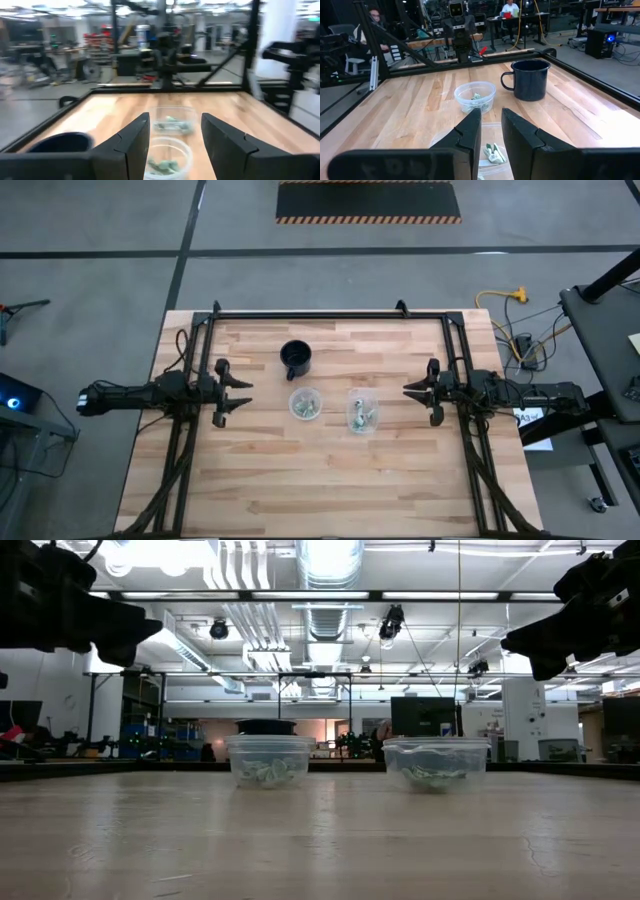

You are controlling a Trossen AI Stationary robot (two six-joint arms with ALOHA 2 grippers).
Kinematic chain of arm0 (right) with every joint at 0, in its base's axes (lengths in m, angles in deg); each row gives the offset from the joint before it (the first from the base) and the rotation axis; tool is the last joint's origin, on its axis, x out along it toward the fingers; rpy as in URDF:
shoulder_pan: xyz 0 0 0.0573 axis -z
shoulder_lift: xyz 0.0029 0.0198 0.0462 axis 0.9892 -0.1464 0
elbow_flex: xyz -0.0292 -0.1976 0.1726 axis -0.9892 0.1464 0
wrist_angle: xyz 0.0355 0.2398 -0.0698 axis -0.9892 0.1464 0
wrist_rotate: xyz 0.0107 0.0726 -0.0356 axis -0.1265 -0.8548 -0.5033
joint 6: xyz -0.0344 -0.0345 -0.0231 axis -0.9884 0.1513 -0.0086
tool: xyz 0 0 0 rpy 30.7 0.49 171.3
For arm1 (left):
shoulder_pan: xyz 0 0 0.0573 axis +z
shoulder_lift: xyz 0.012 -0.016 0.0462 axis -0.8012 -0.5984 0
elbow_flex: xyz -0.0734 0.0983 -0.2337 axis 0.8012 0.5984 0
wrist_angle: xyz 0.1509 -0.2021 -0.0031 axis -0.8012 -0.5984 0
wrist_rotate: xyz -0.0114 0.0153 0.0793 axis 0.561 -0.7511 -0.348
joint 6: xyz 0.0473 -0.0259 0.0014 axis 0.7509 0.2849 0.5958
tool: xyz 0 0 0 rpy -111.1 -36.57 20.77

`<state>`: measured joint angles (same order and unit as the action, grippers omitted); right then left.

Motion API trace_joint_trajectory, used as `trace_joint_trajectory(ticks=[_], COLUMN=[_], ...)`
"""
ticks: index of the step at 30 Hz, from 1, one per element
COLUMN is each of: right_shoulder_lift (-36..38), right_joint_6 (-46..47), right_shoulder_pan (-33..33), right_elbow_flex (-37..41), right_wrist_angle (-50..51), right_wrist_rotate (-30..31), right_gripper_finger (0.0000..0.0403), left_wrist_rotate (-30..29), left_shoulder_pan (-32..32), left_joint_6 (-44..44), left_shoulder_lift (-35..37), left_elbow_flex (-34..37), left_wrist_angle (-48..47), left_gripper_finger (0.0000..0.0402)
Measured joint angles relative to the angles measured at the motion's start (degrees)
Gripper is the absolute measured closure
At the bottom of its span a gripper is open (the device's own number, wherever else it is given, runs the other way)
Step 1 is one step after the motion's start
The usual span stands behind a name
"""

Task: Pick and place Stevia / Truvia into bins
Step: Return to Home Position

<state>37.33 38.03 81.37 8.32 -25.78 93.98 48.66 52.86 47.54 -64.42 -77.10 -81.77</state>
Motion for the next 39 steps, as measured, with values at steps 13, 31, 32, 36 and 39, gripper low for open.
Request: trace_joint_trajectory(ticks=[13, 31, 32, 36, 39], right_shoulder_lift=[0.0, 0.0, 0.0, 0.0, 0.0], right_joint_6=[0.0, 0.0, 0.0, 0.0, 0.0], right_shoulder_pan=[0.0, 0.0, 0.0, 0.0, 0.0], right_elbow_flex=[0.0, 0.0, 0.0, 0.0, 0.0], right_wrist_angle=[0.0, 0.0, 0.0, 0.0, 0.0], right_wrist_rotate=[0.0, 0.0, 0.0, 0.0, 0.0], right_gripper_finger=[0.0335, 0.0335, 0.0335, 0.0335, 0.0335], left_wrist_rotate=[5.8, 5.9, 5.9, 5.9, 5.9], left_shoulder_pan=[0.0, 0.0, 0.0, 0.0, 0.0], left_joint_6=[1.1, 1.2, 1.2, 1.2, 1.2], left_shoulder_lift=[-3.6, -10.0, -10.2, -10.8, -11.2], left_elbow_flex=[0.0, 0.0, 0.0, 0.0, 0.0], left_wrist_angle=[-0.9, 0.1, 0.1, 0.1, 0.1], left_gripper_finger=[0.0240, 0.0240, 0.0240, 0.0240, 0.0240])
